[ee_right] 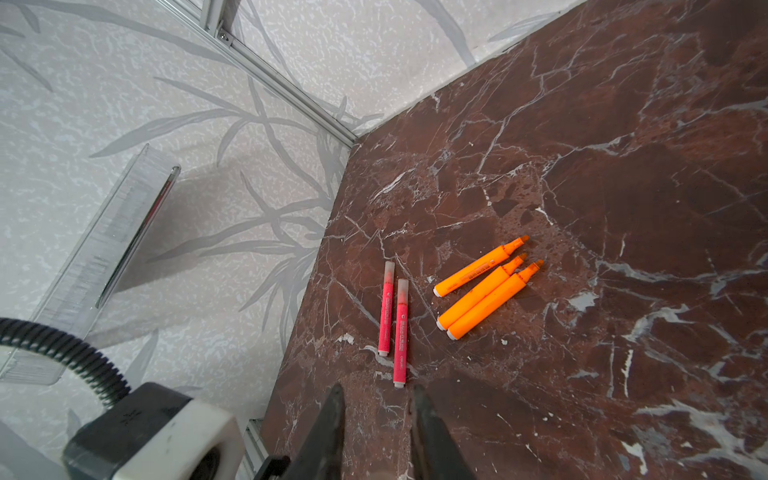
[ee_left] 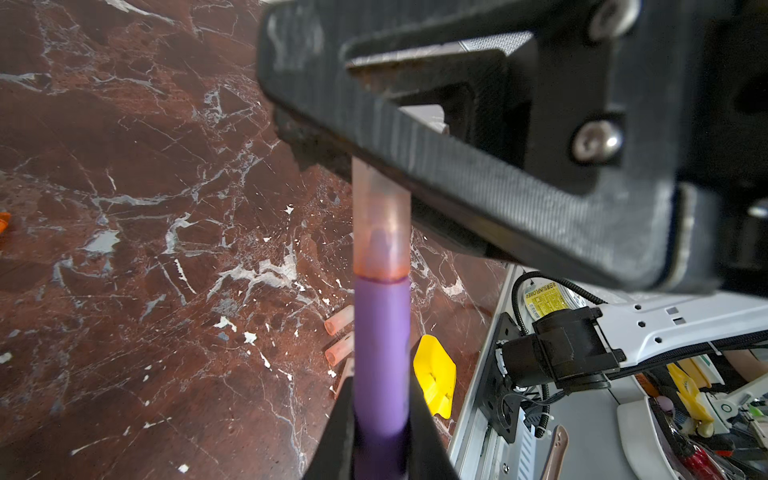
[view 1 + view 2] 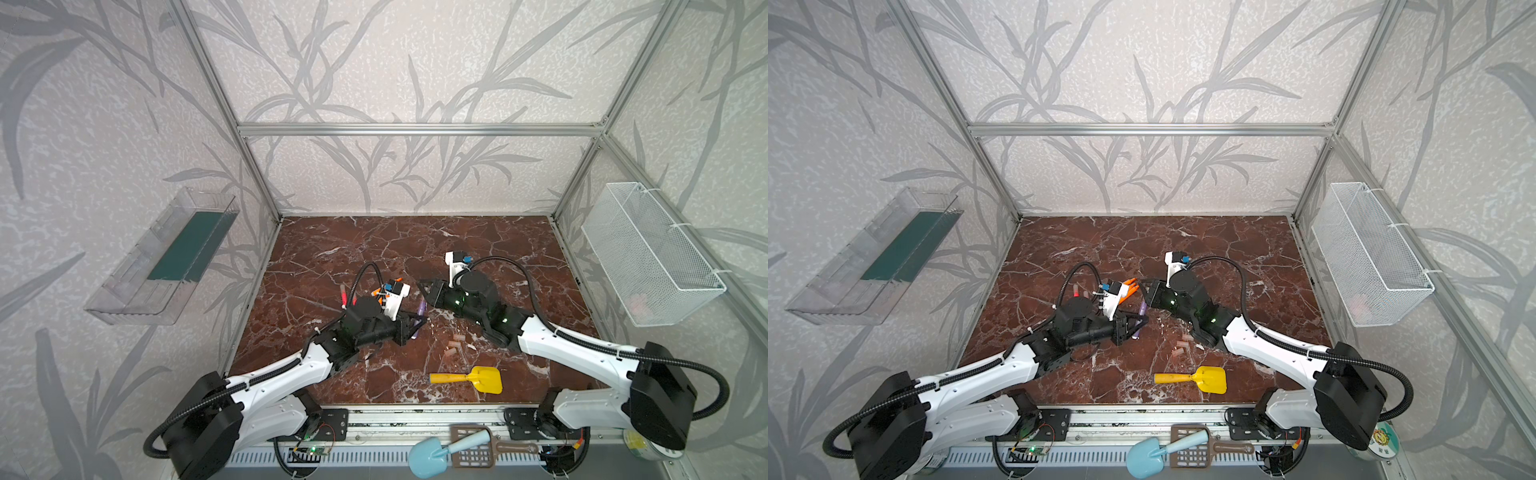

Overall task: Insert the pens into the pen caps
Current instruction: 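Open the right gripper and release the cap while left holds the marker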

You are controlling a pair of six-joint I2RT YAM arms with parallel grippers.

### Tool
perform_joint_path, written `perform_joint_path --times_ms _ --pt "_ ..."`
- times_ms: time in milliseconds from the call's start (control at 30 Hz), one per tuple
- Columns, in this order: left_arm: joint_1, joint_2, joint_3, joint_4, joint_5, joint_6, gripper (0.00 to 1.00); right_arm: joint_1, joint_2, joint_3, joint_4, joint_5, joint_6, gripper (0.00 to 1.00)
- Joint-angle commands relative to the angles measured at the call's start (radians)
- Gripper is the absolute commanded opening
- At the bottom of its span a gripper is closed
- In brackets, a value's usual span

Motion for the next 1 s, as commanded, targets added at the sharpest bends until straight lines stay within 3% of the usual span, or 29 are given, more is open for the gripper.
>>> perform_joint_path --times_ms 0,167,300,500,733,967 --pt "0.0 -0.005 0.016 0.021 0.012 0.011 0.0 0.001 0.0 0.005 0.029 -0.026 0.007 0.19" --pt "0.0 -0.009 0.013 0.021 -0.003 0.009 0.0 0.006 0.001 -0.002 0.016 -0.057 0.008 0.05" --pt "0.001 -0.013 0.014 0.006 -0.015 0.01 0.0 0.036 -0.017 -0.053 0.029 -0.032 0.02 0.0" --pt "0.001 -0.032 0.015 -0.029 -0.068 0.023 0.0 0.124 -0.057 -0.109 0.023 0.045 0.016 0.0" --pt "0.0 -0.065 0.046 -0.211 -0.301 0.054 0.0 0.294 -0.051 -0.079 -0.106 0.219 0.049 0.0" --pt "-0.002 -0.077 0.05 -0.243 -0.353 0.052 0.0 0.31 -0.002 -0.053 -0.153 0.229 0.104 0.0"
